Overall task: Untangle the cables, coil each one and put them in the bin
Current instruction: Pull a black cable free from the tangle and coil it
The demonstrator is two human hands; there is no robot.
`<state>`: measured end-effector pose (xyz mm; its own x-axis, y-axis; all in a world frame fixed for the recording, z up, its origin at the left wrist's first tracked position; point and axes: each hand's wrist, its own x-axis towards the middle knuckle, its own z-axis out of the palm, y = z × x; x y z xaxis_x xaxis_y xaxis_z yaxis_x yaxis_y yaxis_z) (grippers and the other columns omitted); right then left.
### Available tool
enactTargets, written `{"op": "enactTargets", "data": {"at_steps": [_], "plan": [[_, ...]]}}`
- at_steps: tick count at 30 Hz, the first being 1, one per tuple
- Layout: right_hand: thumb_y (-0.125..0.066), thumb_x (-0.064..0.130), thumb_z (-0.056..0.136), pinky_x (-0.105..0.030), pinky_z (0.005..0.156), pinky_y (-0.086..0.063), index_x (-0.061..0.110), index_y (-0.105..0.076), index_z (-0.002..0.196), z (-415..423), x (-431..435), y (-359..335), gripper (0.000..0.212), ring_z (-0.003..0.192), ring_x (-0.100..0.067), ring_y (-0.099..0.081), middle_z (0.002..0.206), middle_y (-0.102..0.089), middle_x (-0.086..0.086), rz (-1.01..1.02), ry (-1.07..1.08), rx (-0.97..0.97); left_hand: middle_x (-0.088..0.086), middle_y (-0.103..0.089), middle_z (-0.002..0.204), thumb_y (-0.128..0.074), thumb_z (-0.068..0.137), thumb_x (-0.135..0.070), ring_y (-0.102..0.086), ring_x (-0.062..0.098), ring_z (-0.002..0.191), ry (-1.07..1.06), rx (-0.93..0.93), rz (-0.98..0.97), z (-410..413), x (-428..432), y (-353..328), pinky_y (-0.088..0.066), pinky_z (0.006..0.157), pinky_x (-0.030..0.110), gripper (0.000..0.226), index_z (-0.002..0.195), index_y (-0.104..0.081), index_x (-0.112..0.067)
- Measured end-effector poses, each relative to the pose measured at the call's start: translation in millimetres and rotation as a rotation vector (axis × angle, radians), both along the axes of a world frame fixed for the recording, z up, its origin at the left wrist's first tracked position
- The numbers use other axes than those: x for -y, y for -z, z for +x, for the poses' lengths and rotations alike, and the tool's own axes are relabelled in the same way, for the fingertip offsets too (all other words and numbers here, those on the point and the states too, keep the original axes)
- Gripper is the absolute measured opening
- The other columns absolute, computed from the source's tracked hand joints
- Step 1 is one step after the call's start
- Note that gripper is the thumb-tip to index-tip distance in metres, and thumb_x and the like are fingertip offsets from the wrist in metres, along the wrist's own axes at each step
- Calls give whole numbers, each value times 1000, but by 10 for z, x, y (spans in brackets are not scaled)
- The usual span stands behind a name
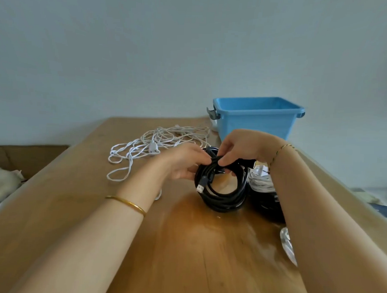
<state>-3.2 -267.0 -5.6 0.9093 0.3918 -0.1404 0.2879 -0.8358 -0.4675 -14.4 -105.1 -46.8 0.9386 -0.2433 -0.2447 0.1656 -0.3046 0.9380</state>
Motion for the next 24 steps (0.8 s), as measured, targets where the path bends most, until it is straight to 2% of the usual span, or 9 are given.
{"op": "enactTargets", "data": {"at_steps": [3,8,11,14,17,19,21,22,24], "plan": [[-72,20,82,-26,81,-41,11,-69,108,-11,-70,85,28,89,-14,-53,94,-60,2,-138,-9,57,7,-69,94,-57,93,-4,-67,15,80,13,39,167,-15,-27,80,-58,65,24,11,99,-64,-12],[-69,20,85,-30,86,-43,2,-63,115,-3,-197,167,36,103,-25,-56,115,-62,-8,-331,54,93,8,-70,99,-55,89,-4,-64,23,88,-117,365,641,83,-377,100,-50,65,28,17,87,-69,-14],[-70,21,84,-31,74,-42,4,-61,88,-34,-236,171,19,85,-25,-51,87,-58,-6,-415,124,145,13,-69,99,-50,84,-5,-63,33,91,-319,449,927,138,-733,153,-49,71,36,22,69,-61,-18],[-59,14,88,-31,64,-40,12,-45,74,-39,-363,152,20,78,-25,-48,68,-42,1,-339,270,332,18,-61,73,-62,84,-32,-60,31,72,-342,365,1048,78,-900,172,-44,57,39,33,62,-52,-9],[-50,4,87,-30,60,-40,15,-49,83,17,-624,165,12,79,-26,-52,82,-54,-2,-167,286,431,1,-43,52,-67,81,-31,-42,14,48,-196,289,962,-16,-866,254,-29,48,28,43,56,-39,-12],[-50,0,84,-33,64,-51,8,-56,83,82,-811,220,11,78,-27,-61,92,-66,-9,-36,204,324,6,-55,56,-59,84,-13,-49,14,40,-228,317,874,-21,-873,310,-38,46,25,23,64,-49,-7],[-51,1,88,-38,68,-57,-2,-61,99,104,-941,306,15,74,-27,-66,93,-68,-17,134,130,135,11,-57,61,-45,90,0,-50,13,33,-393,321,616,-21,-940,266,-43,43,23,15,81,-56,-5],[-51,7,92,-37,72,-57,-4,-60,108,118,-999,354,21,76,-26,-66,95,-67,-17,218,102,35,10,-55,63,-39,92,3,-51,13,35,-494,347,498,-32,-999,206,-45,43,23,21,83,-55,-7],[-47,36,97,-29,84,-50,5,-62,115,99,-1131,445,39,89,-19,-63,106,-66,-6,103,69,22,9,-53,70,-33,94,3,-55,18,46,-652,432,311,-48,-1153,31,-56,57,34,29,79,-53,-11]]}}
